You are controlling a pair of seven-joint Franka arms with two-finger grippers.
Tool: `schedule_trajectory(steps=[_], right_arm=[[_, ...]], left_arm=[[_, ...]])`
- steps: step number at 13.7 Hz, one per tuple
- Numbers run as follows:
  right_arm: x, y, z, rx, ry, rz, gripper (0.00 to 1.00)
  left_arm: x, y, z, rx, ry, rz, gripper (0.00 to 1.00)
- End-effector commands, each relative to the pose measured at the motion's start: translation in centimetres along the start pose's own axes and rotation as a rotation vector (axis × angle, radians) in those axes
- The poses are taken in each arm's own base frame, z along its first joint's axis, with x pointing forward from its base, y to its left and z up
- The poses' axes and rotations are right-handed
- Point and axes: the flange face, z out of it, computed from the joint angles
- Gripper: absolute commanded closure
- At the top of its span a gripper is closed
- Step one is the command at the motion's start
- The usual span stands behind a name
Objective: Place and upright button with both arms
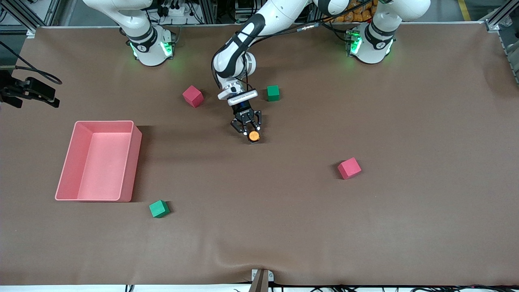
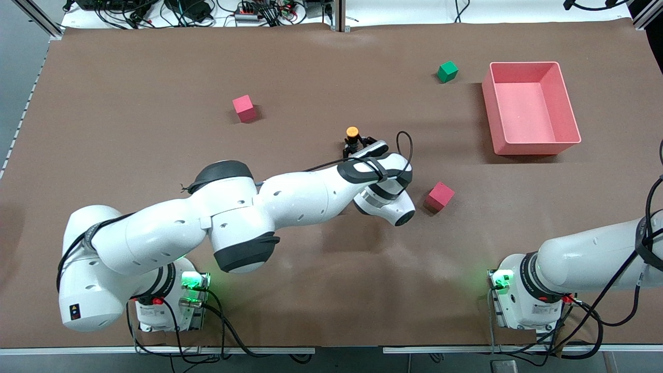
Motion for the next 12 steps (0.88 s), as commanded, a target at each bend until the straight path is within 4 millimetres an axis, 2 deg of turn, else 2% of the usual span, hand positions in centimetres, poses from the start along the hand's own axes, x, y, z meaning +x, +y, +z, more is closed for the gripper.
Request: schedule_trajectory(steps=[1,2,5,7,9,10,12], right_arm=[[-0.4,-0.2,-0.4,0.013,0.003,-0.005,0.00],[-0.4,-0.2,-0.4,0.013,0.003,-0.005,0.00],[-0.4,-0.2,-0.4,0.013,0.003,-0.005,0.00],[-0.4,-0.2,-0.4,0.013,0.005,-0.005,0.00],[-0.4,-0.2,-0.4,0.013,0.005,-0.005,0.00],[-0.4,-0.2,-0.3,0.013,0.003,-0.004,0.00],[-0.4,-0.2,-0.3,0.013,0.003,-0.004,0.00]], left_arm=[[-0.9,-0.3,0.2,-0.030,0.043,-0.014,0.09],[-1.0,-0.3,0.3,-0.029,0.043,-0.013,0.00],[-0.7,-0.2,0.0,-0.028,0.037,-0.018,0.00],[-0.7,0.0,-1.6,-0.040,0.022,0.022,0.00],[-0.3,0.2,-2.3,-0.029,0.019,0.062,0.00],[0.2,0.4,-3.2,-0.022,0.002,0.079,0.00],[2.3,1.2,-4.6,0.012,-0.054,0.152,0.00]])
